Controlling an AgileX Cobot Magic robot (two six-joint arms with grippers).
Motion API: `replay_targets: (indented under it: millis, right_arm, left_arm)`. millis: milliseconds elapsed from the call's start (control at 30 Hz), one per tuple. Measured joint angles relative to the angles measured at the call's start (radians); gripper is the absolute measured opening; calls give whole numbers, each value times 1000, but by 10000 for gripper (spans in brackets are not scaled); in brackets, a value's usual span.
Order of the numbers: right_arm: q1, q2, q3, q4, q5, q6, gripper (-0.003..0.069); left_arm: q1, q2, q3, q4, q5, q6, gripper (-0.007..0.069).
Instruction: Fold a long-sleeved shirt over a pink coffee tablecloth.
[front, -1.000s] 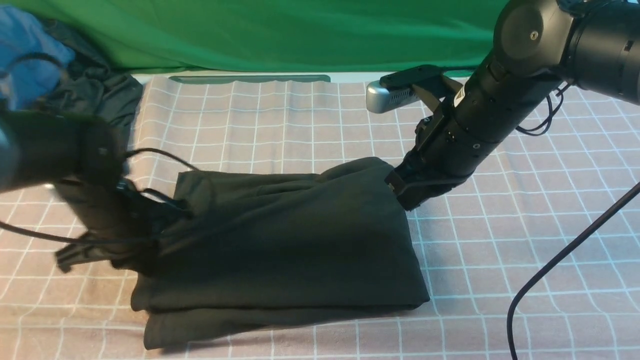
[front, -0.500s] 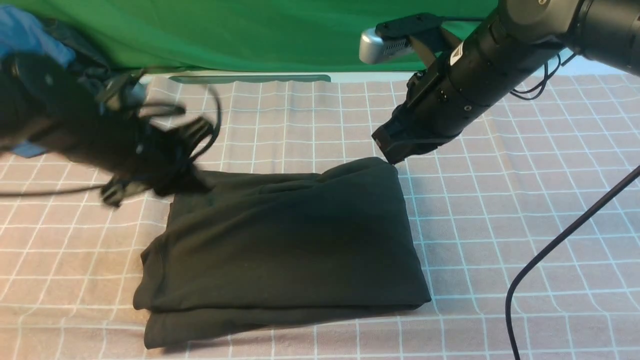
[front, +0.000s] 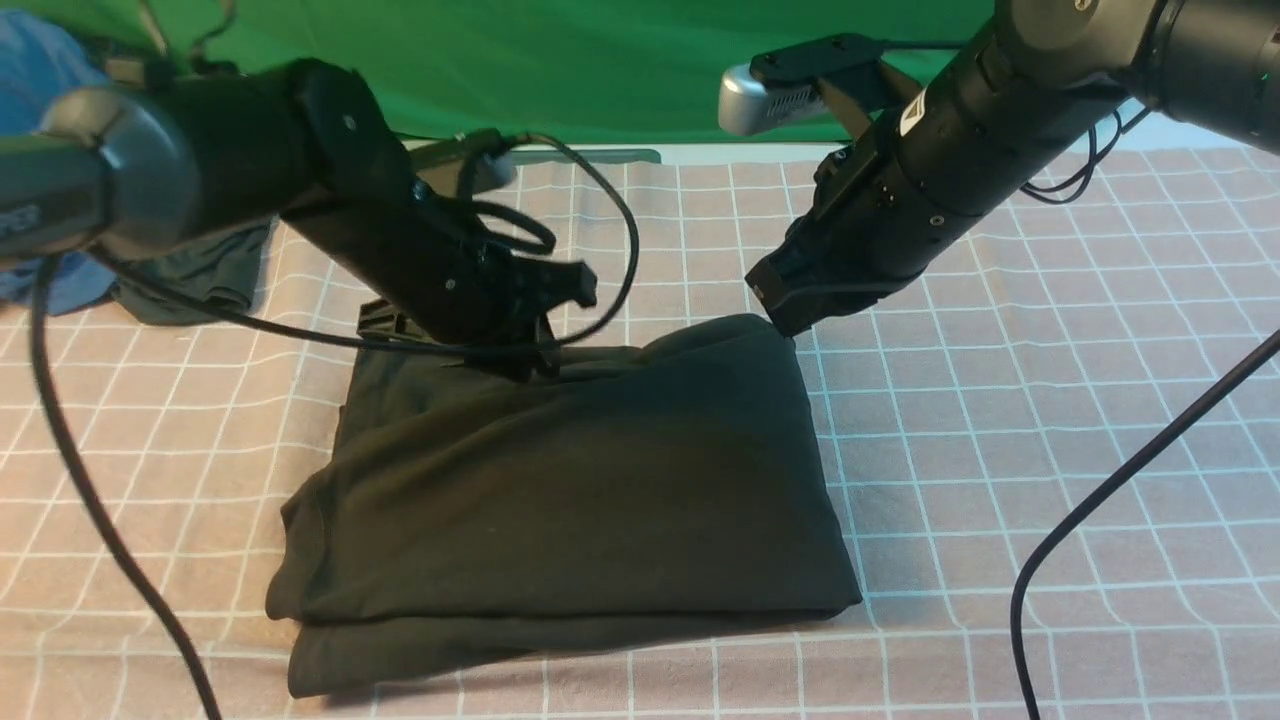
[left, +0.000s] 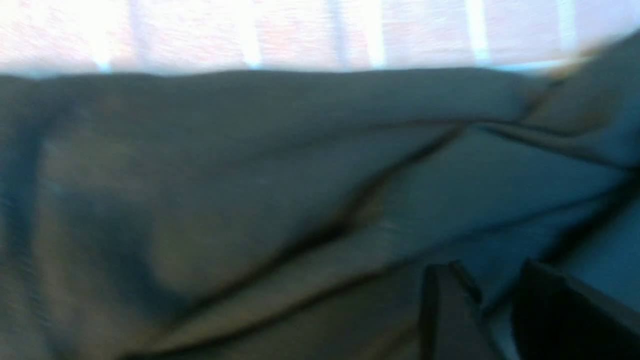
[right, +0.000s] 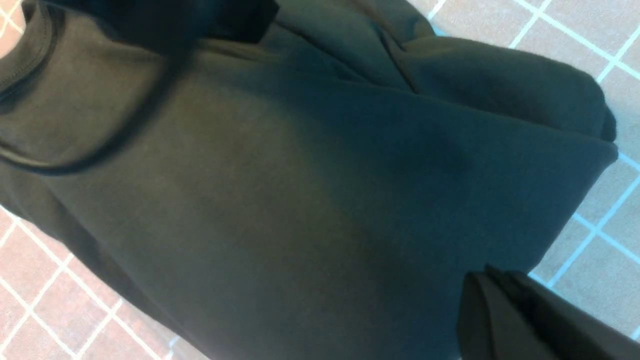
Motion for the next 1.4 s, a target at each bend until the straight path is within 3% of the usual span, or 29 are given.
replay_targets:
  millis: [200, 367, 500, 700, 767, 1400]
  right_arm:
    - [0, 0, 0, -1, 0, 0, 37]
    - [0, 0, 0, -1, -1, 0, 37]
    - [0, 0, 0, -1, -1, 0, 37]
    - [0, 0, 0, -1, -15, 0, 37]
    - [0, 0, 0, -1, -18, 0, 37]
    - [0, 0, 0, -1, -31, 0, 37]
  left_arm:
    - [0, 26, -1, 62, -12, 36, 415]
    - [-1, 52, -2, 63, -12, 60, 443]
    - [-1, 63, -2, 65, -9, 87, 358]
    - [-1, 64, -2, 68, -9, 152, 79]
    - [-1, 67, -2, 68, -10, 182, 28]
    - [-2, -8, -22, 136, -23, 195, 13]
